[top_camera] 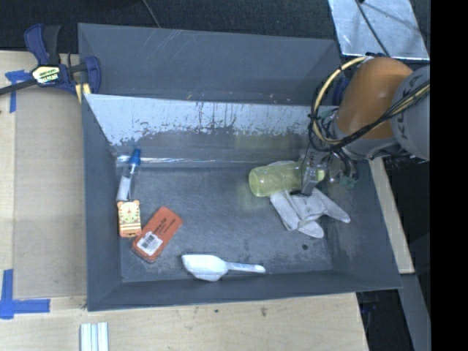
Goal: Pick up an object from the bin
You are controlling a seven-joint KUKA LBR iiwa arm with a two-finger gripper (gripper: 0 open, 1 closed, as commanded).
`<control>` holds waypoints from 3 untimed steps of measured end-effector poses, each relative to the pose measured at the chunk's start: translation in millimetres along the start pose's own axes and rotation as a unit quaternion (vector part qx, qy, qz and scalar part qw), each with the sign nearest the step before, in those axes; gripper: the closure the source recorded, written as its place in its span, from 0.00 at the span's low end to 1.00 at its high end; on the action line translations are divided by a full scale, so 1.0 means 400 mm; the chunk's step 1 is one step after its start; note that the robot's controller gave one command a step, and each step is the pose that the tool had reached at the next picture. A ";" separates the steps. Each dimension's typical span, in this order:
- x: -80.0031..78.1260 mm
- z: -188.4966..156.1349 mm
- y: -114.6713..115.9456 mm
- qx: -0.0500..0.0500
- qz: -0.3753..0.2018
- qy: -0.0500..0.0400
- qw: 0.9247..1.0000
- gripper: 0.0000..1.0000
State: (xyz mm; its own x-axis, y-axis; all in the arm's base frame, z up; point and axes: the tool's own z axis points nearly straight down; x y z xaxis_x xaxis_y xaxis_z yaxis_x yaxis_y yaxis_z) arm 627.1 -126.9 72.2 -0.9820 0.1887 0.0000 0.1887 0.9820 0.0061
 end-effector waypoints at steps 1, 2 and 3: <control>0.001 -0.004 0.001 0.000 0.000 0.000 1.000 1.00; 0.001 -0.009 0.002 0.001 -0.001 0.000 1.000 1.00; 0.001 -0.013 0.002 0.001 -0.001 0.000 1.000 1.00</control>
Offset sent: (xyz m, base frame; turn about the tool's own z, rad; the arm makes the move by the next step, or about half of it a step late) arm -0.0002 0.0001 0.0087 0.0000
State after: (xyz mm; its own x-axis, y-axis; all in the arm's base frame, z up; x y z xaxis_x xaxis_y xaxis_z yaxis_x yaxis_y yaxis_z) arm 627.0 -126.0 77.4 -0.9823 0.1875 -0.0009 0.1875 0.9823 0.0041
